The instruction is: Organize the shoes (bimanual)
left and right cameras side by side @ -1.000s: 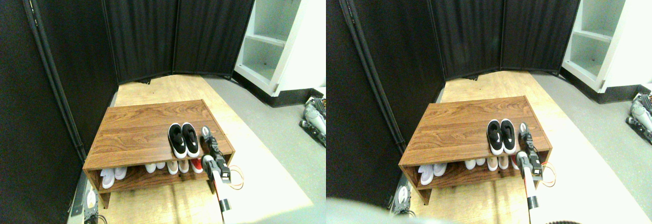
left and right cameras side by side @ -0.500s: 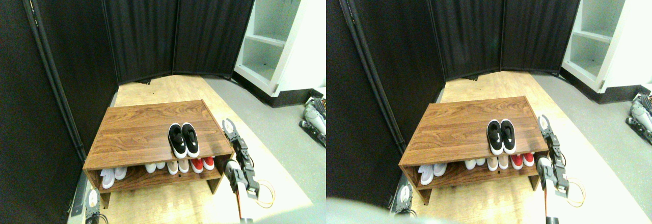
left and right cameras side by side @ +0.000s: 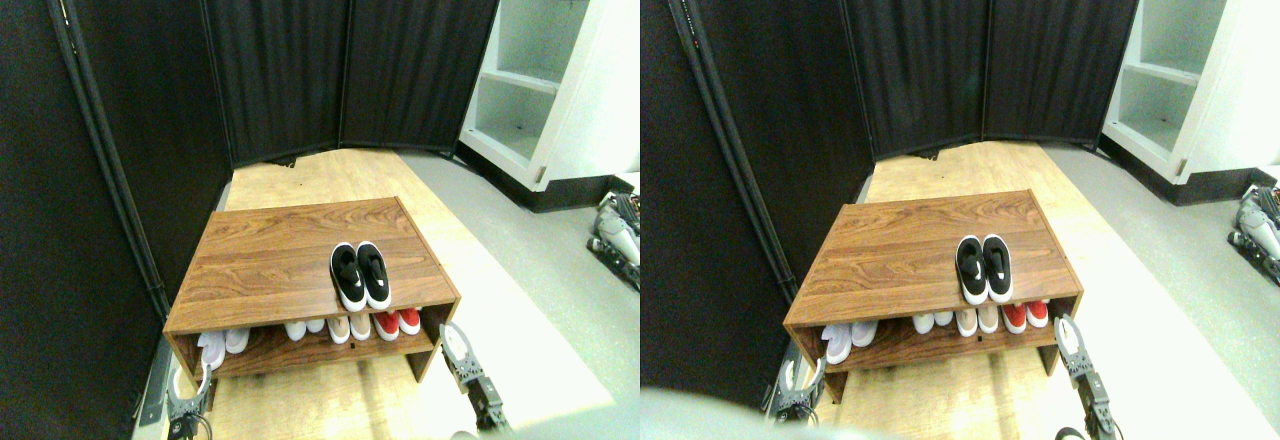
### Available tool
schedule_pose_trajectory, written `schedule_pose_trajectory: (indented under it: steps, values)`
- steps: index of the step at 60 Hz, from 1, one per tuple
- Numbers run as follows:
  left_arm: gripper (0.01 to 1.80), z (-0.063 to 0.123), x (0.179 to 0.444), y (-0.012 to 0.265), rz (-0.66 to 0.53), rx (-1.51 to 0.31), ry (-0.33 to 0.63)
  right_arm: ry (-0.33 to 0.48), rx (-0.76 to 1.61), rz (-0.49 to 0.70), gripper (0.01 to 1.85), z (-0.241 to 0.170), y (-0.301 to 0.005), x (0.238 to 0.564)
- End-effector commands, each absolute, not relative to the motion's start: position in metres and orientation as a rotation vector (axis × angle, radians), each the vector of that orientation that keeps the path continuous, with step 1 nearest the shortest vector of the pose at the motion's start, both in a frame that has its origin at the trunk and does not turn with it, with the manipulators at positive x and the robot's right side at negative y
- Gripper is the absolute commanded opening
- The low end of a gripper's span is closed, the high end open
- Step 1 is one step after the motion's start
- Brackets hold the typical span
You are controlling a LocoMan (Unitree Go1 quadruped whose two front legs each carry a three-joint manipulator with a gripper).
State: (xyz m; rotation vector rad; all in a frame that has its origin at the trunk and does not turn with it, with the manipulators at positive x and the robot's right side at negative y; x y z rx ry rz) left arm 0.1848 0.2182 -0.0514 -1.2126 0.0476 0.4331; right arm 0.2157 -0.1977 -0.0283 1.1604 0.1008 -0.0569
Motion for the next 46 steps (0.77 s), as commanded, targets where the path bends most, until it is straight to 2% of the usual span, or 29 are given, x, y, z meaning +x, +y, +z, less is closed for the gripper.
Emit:
schedule_pose_trajectory:
  steps: [1, 2, 5, 8, 27, 46]
  values:
    - [1.28, -0.036, 0.195, 0.216, 0.373, -1.235, -0.038, 0.077, 1.146, 0.001, 0.01, -0.015, -0.189, 0.220]
    - [1.24, -0.036, 0.195, 0.215, 0.375, -1.231, -0.049, 0.077, 1.144, 0.001, 0.01, -0.015, -0.189, 0.220]
    - [0.92, -0.032, 0.198, 0.213, 0.368, -1.229, -0.095, 0.080, 1.143, 0.004, 0.01, -0.014, -0.186, 0.221]
    - [0.82, -0.030, 0.200, 0.211, 0.366, -1.233, -0.107, 0.085, 1.142, 0.005, 0.01, -0.013, -0.184, 0.221]
    - [0.71, -0.025, 0.200, 0.209, 0.357, -1.236, -0.096, 0.087, 1.138, 0.034, 0.01, -0.014, -0.180, 0.227]
    - [0.63, -0.028, 0.198, 0.212, 0.323, -1.284, -0.069, 0.092, 1.145, 0.037, 0.01, -0.013, -0.182, 0.230]
